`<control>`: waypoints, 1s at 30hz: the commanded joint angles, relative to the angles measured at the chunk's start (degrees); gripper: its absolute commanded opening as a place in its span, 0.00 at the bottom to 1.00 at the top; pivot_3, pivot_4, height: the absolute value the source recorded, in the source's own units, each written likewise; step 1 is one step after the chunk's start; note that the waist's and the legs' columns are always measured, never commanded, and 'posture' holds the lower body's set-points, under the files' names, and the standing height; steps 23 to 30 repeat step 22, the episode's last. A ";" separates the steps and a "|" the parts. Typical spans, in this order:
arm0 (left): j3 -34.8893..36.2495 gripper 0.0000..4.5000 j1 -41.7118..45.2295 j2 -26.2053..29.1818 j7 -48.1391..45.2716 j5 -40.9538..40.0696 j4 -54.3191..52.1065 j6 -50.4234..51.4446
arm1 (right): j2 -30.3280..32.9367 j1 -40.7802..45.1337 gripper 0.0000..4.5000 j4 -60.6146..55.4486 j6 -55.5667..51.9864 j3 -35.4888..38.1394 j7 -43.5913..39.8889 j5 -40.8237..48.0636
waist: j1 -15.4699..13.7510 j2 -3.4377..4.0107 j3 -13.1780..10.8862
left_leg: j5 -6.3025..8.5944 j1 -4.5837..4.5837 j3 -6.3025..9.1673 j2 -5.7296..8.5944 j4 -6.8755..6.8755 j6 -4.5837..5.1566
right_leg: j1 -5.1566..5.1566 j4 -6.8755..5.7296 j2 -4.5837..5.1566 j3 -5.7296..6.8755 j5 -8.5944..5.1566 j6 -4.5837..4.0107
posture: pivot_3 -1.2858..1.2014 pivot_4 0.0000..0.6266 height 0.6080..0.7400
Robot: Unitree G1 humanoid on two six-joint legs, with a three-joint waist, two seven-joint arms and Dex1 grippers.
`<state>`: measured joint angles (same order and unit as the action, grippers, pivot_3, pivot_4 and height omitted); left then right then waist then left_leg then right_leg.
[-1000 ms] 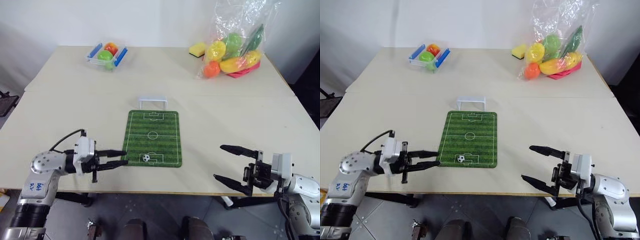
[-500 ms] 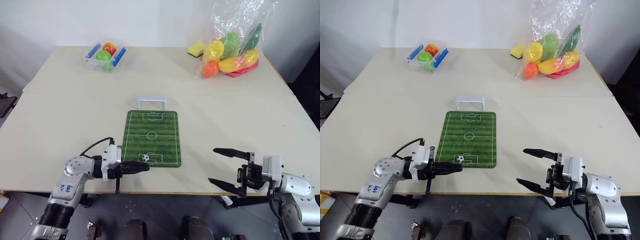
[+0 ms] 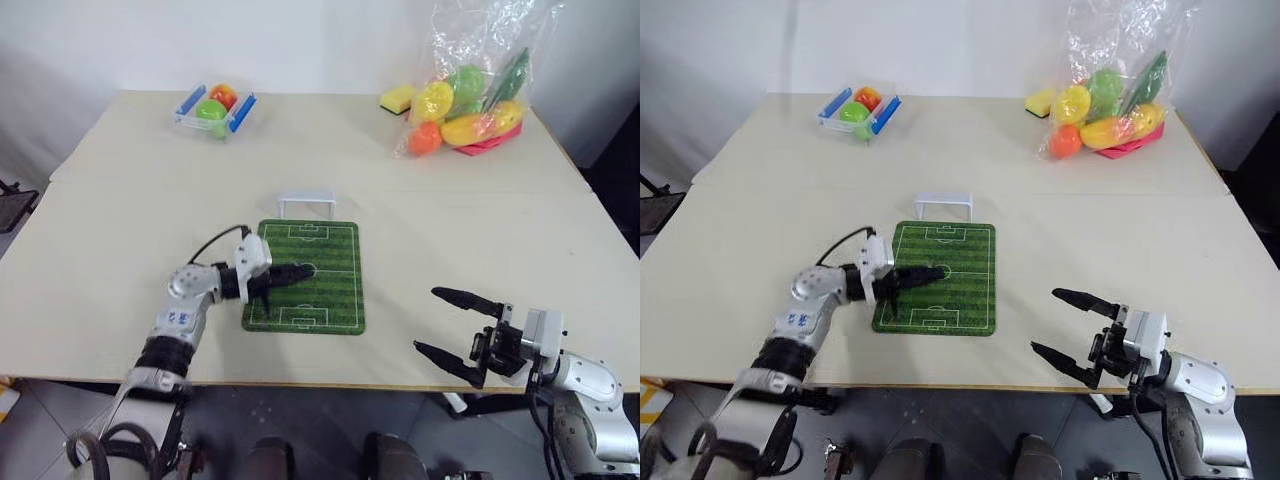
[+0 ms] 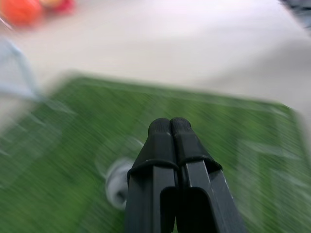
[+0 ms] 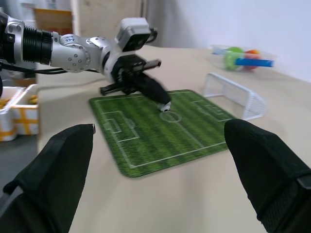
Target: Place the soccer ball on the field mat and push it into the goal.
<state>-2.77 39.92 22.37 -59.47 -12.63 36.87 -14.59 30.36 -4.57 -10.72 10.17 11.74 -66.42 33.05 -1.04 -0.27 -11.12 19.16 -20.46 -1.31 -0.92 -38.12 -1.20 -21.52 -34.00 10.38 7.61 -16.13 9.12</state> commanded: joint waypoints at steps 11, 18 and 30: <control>17.20 0.01 -17.94 12.65 -1.87 -12.19 -17.14 7.15 | -5.93 2.20 1.00 0.15 3.58 3.12 12.82 -2.15 | 1.08 0.02 -0.01 | 0.02 -0.01 -0.01 -0.04 0.06 0.02 | -0.08 0.01 -0.01 -0.06 0.00 0.00 | 0.52 0.24 1.00; 29.41 0.01 -33.80 15.43 9.48 -13.63 -26.08 12.73 | -5.71 6.06 1.00 6.42 6.29 2.74 10.09 -2.13 | 0.91 0.03 -0.02 | 0.08 0.04 -0.01 -0.06 0.05 0.02 | -0.06 -0.02 0.00 -0.10 0.00 0.00 | 0.52 0.24 1.00; 32.95 0.01 -39.50 12.87 16.59 -12.09 -32.56 11.10 | -5.58 8.31 1.00 10.11 7.61 2.60 8.33 -2.12 | 0.79 0.02 -0.02 | 0.10 0.04 -0.01 -0.06 0.02 0.02 | -0.04 -0.02 0.01 -0.12 0.00 0.00 | 0.52 0.24 1.00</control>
